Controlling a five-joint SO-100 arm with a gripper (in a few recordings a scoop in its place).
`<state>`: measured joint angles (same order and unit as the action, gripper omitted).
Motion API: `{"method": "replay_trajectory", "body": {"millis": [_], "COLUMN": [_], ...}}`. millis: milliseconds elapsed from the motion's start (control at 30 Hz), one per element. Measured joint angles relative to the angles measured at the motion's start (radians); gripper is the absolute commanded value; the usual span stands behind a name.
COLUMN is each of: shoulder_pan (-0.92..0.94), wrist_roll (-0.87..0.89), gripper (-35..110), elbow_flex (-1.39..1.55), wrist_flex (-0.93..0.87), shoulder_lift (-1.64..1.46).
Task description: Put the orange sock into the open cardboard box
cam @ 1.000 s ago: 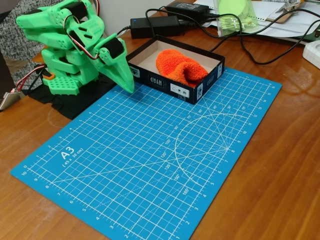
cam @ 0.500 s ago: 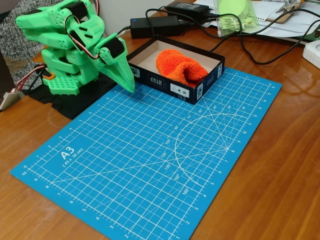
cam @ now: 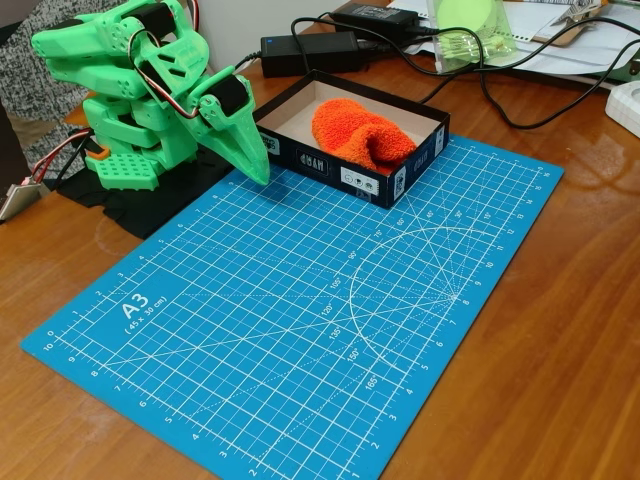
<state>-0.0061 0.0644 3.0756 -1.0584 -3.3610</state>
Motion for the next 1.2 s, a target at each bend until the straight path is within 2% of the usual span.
{"method": "replay_trajectory", "body": {"millis": [1200], "shoulder_pan": [0.000], "wrist_roll": [-0.008], "gripper": [0], "elbow_flex": [0.000], "wrist_flex": [0.000], "shoulder_lift": [0.000]}}
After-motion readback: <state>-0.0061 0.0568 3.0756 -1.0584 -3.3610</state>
